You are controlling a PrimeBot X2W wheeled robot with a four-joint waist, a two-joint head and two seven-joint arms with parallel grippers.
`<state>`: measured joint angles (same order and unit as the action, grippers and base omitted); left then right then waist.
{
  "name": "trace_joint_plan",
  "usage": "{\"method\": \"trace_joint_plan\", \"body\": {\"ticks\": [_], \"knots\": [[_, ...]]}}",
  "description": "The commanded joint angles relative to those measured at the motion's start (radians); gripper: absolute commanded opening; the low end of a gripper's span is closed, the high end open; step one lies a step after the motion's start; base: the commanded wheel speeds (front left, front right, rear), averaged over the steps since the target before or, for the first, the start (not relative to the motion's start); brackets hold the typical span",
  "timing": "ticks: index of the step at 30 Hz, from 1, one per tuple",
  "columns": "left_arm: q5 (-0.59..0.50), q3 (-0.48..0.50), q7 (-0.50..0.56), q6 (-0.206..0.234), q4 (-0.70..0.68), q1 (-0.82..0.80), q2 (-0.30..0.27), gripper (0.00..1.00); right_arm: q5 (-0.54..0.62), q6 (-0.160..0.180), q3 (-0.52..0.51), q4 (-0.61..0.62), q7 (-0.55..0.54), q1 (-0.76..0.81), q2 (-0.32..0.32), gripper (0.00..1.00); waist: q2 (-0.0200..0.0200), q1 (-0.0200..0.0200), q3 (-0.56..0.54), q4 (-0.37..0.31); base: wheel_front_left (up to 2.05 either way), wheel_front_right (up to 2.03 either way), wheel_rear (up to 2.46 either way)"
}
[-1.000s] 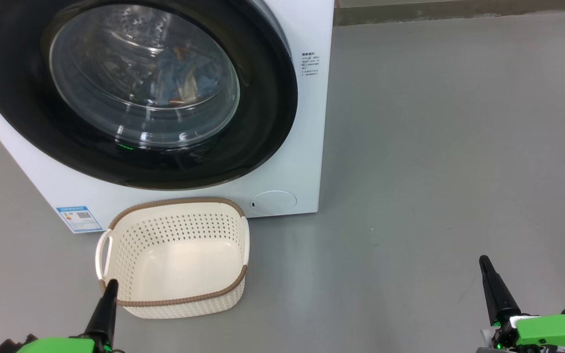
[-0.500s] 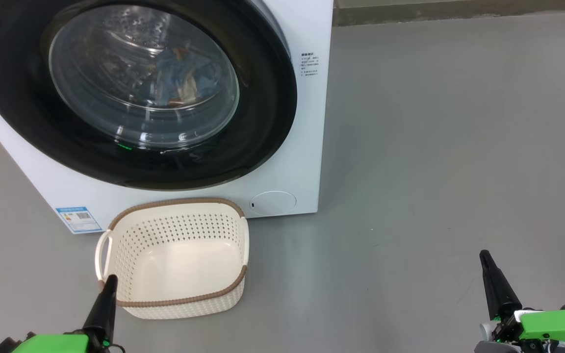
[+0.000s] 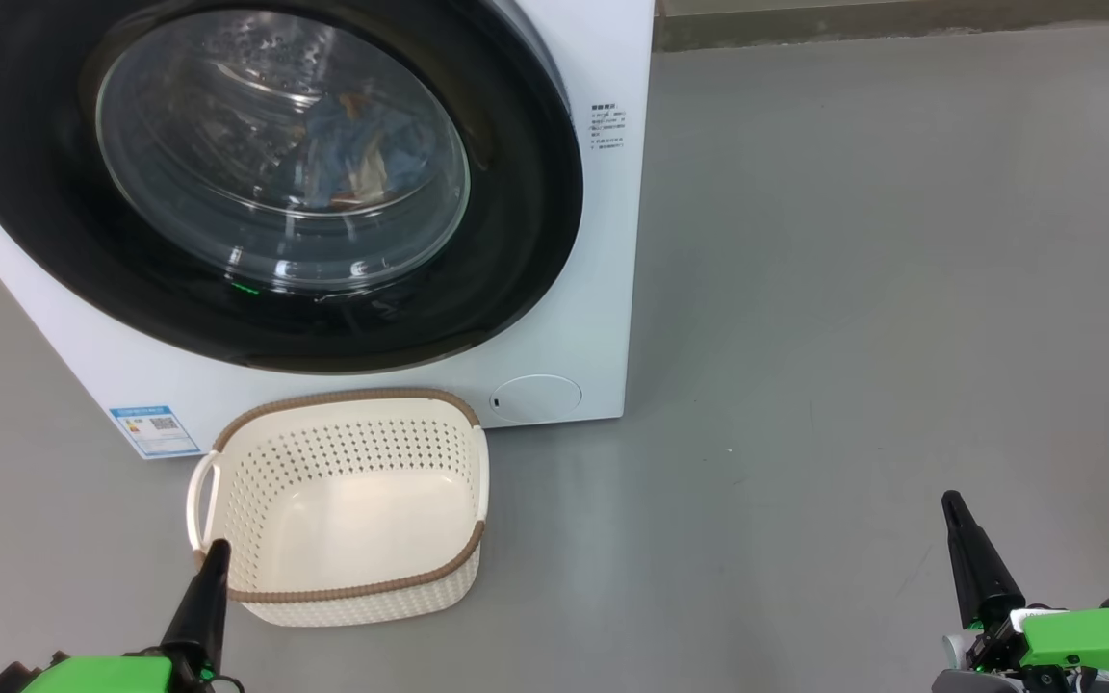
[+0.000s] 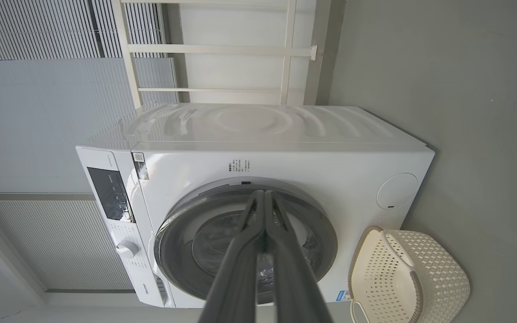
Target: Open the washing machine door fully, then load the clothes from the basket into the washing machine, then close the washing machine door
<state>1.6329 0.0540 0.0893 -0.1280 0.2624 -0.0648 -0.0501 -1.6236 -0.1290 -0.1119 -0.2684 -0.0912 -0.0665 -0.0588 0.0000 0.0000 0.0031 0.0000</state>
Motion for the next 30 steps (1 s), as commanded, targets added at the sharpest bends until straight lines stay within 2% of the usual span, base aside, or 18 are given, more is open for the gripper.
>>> {"method": "trace_joint_plan", "body": {"ticks": [1, 30], "knots": [[-0.004, 0.036, 0.005, -0.003, -0.018, -0.041, -0.017, 0.00, -0.001, -0.002, 0.017, 0.025, -0.007, -0.040, -0.006, 0.00, 0.0000, 0.0000, 0.000, 0.000, 0.00, 0.00, 0.00], [-0.011, 0.044, 0.011, -0.003, -0.018, -0.042, -0.012, 0.00, 0.004, -0.002, 0.011, 0.024, -0.012, -0.040, -0.001, 0.00, 0.0000, 0.0000, 0.000, 0.000, 0.00, 0.00, 0.00]]}}
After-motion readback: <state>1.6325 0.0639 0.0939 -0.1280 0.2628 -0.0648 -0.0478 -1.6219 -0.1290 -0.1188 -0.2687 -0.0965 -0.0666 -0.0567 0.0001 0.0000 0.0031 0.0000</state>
